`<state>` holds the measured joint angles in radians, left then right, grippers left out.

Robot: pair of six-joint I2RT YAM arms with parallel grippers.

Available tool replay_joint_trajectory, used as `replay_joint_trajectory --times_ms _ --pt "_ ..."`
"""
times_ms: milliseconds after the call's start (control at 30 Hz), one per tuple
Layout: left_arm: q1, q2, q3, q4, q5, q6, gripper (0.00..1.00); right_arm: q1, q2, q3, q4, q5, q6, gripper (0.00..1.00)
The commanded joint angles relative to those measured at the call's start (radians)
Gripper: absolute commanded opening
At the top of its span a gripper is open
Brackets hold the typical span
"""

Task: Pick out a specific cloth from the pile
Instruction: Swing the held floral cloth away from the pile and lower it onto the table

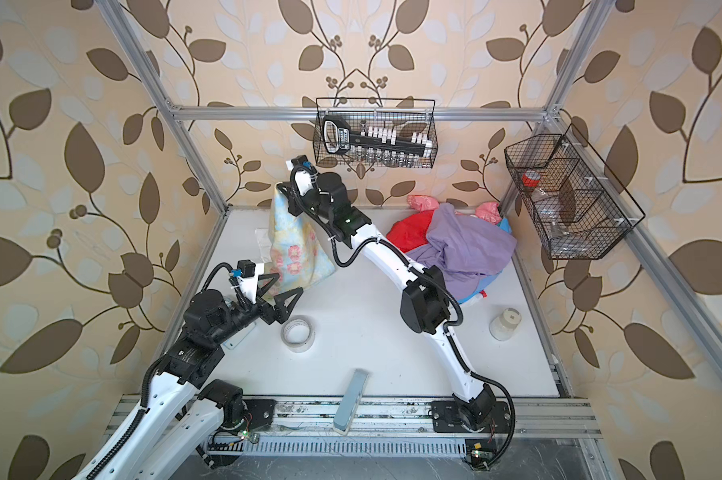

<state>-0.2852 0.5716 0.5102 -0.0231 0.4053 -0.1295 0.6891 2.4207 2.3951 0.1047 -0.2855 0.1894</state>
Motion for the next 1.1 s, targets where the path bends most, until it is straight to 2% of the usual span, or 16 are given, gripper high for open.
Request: replay_joint_trajectory --times_ms 0,167,300,600,733,933,1067 --pt "-0.012 -0.007 -0.002 0.032 -0.022 0.028 0.99 0.001 0.054 0.025 0.065 -0.085 0.076 0.0" --pt "-0.012 -0.006 -0.004 0.032 -0.034 0.037 0.99 0.001 0.061 -0.078 0.088 -0.167 0.118 0.0" --pt "-0.012 -0.013 -0.003 0.032 -0.037 0.037 0.99 0.043 0.068 -0.15 0.066 -0.226 0.11 0.0" --pt "-0.017 -0.032 -0.01 0.035 -0.048 0.033 0.99 0.055 0.19 -0.124 -0.084 -0.305 0.117 0.0" --pt "-0.02 -0.033 -0.01 0.032 -0.049 0.036 0.99 0.055 0.231 -0.123 -0.174 -0.29 0.09 0.09" --pt "-0.023 -0.035 -0.01 0.03 -0.054 0.036 0.99 0.054 0.264 -0.143 -0.278 -0.26 0.038 0.4" --pt "-0.025 -0.036 -0.012 0.03 -0.058 0.036 0.99 0.051 0.286 -0.147 -0.31 -0.217 0.021 0.49"
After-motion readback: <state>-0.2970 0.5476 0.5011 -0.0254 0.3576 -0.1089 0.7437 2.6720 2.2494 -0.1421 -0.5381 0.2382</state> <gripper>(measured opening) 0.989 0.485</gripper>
